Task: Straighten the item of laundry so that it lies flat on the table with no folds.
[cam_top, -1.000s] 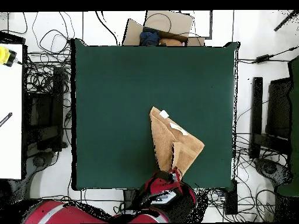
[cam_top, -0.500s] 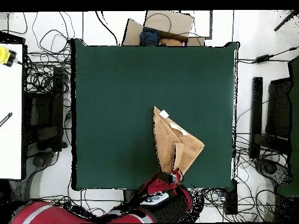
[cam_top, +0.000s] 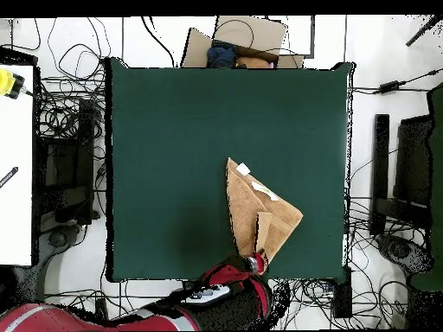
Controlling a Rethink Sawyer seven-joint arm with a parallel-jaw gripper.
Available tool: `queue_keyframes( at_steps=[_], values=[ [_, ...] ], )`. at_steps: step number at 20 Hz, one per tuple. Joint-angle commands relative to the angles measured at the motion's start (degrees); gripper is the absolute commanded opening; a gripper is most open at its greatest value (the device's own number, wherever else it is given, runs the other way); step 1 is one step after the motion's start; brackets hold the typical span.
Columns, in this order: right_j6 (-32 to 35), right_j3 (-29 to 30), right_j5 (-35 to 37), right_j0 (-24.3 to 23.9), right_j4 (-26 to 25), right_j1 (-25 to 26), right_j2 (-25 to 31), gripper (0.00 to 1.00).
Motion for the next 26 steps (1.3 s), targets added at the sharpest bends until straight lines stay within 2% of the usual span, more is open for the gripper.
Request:
queue_keyframes(
  at_steps=[1,15,26],
  values=[
    [11.4,-1.6,-5.8,2.9,7.2,6.5,0.6,0.0],
    [11.6,2.3,-6.4,8.1,11.3,7.7,1.4,0.0],
    [12.9,5.1,-10.6,12.4,14.7,11.0,2.3,0.0]
  ],
)
